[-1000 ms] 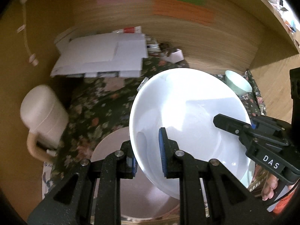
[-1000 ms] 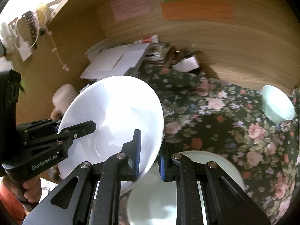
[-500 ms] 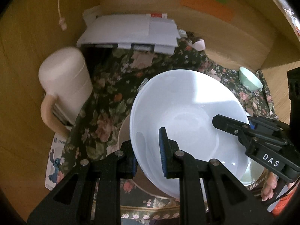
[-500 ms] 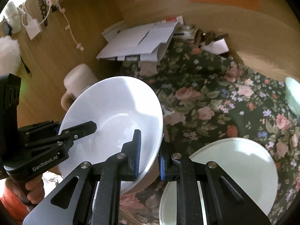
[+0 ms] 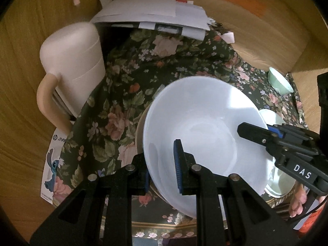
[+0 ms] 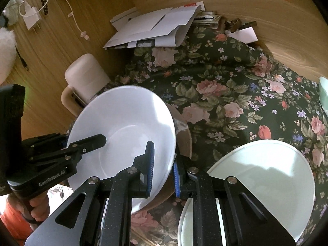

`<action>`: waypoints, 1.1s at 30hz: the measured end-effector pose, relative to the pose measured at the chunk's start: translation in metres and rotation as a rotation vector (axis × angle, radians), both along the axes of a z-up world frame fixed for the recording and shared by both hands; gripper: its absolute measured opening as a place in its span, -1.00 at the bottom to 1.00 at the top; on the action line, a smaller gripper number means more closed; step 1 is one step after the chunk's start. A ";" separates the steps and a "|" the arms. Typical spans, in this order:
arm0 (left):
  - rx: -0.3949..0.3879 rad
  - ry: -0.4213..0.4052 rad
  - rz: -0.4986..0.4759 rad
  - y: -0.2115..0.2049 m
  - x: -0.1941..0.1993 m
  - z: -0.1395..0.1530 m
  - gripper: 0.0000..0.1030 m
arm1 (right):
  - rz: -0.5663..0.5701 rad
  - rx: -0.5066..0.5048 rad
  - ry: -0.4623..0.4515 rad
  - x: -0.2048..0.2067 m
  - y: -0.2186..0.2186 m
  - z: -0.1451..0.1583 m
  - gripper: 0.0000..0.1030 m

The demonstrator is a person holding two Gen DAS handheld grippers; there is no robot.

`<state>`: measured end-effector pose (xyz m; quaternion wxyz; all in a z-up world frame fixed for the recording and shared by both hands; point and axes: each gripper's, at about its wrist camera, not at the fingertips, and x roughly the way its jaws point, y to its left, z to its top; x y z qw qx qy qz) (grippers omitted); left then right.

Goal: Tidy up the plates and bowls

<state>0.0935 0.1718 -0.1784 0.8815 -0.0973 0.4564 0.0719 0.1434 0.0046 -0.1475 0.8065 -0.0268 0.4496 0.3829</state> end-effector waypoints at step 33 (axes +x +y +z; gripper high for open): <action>0.203 -0.069 -0.026 -0.027 0.030 0.022 0.07 | -0.027 0.026 -0.066 0.007 -0.023 0.013 -0.67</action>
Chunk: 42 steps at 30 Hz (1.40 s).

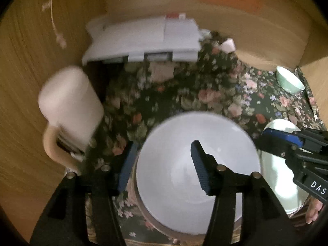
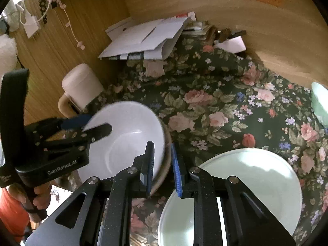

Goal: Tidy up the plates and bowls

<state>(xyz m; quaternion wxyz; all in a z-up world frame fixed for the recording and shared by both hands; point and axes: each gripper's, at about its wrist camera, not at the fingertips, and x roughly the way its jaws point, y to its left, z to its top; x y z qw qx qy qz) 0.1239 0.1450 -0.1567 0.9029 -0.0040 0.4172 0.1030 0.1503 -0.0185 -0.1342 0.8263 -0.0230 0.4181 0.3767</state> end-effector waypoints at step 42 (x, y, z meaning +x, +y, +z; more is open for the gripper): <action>-0.133 0.016 -0.349 -0.201 0.192 0.031 0.34 | -0.580 -0.083 -0.056 0.154 -0.270 0.006 -0.09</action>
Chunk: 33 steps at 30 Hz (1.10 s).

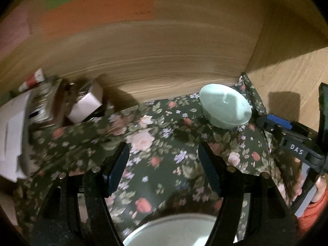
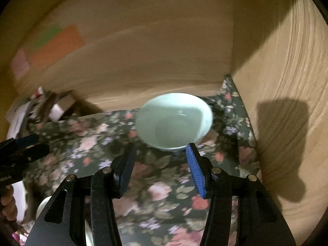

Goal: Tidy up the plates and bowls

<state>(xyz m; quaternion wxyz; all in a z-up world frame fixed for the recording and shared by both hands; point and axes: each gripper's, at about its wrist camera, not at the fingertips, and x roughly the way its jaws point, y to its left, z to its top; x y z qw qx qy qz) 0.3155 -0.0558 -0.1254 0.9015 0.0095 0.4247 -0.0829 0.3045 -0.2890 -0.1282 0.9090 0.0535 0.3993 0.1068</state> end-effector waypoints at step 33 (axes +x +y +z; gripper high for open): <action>0.005 0.082 -0.061 -0.029 0.056 -0.054 0.34 | 0.078 -0.013 0.159 0.052 0.009 -0.066 -0.67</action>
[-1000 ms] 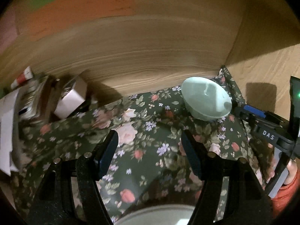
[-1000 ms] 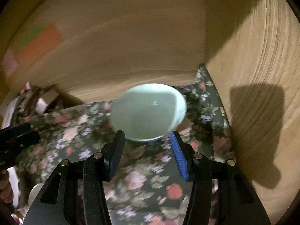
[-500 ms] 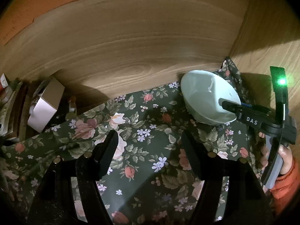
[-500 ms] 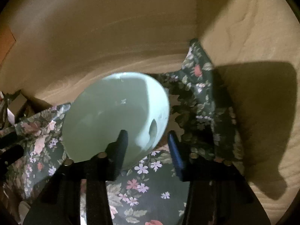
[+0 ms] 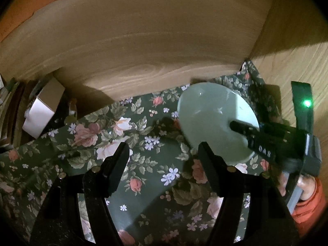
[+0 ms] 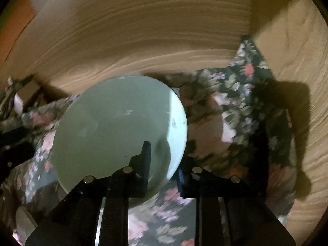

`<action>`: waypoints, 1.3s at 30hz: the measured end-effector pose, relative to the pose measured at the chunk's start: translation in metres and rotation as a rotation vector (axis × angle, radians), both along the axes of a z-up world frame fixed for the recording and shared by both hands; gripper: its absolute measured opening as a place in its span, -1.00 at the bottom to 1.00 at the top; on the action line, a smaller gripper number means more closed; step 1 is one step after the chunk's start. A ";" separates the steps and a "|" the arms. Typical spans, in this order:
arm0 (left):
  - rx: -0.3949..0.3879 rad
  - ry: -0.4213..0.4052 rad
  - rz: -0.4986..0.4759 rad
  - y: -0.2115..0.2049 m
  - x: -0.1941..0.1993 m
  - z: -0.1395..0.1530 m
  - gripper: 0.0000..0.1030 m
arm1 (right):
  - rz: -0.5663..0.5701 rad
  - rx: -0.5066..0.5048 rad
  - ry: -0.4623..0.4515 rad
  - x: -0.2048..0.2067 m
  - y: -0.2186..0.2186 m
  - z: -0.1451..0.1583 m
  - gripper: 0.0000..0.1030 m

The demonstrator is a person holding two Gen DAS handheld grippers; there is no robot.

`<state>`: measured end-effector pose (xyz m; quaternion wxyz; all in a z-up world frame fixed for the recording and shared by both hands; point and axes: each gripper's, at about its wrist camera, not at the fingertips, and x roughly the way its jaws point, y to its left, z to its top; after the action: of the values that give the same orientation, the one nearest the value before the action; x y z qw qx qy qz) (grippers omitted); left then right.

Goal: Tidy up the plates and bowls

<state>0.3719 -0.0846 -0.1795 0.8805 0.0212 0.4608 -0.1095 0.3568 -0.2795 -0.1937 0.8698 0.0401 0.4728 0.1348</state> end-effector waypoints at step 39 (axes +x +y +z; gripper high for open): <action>0.079 0.118 -0.062 -0.020 -0.016 -0.029 -0.56 | 0.018 0.111 -0.015 -0.069 0.028 0.019 -0.60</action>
<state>0.3558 -0.1044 -0.2083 0.8465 0.0637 0.5149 -0.1197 0.2879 -0.2519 -0.1746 0.8685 0.0829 0.4585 0.1689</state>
